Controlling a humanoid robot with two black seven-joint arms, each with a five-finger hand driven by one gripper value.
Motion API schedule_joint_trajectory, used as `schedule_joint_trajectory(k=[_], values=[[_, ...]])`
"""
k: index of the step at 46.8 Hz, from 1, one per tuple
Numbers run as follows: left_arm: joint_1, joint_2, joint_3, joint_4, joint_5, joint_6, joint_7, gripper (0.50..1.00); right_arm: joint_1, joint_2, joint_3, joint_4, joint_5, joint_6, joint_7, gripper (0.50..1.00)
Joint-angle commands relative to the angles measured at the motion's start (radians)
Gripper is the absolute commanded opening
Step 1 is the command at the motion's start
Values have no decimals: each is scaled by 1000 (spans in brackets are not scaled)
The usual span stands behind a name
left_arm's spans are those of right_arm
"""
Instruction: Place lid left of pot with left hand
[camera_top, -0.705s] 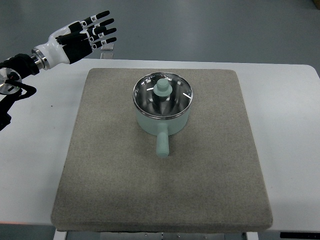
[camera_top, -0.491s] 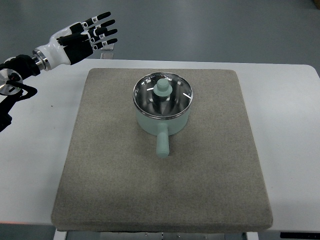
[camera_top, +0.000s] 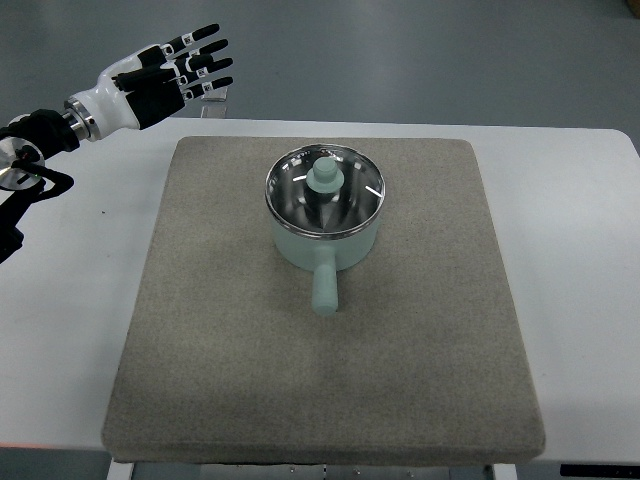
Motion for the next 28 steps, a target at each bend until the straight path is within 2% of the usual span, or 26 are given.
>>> schedule_joint_trajectory(k=[1, 28], values=[[-2, 0, -1, 1, 0, 0, -2, 999, 0, 0, 0, 0, 0, 0, 0, 921], [-24, 6, 21, 32, 26, -12, -6, 999, 0, 0, 0, 0, 0, 0, 0, 921]])
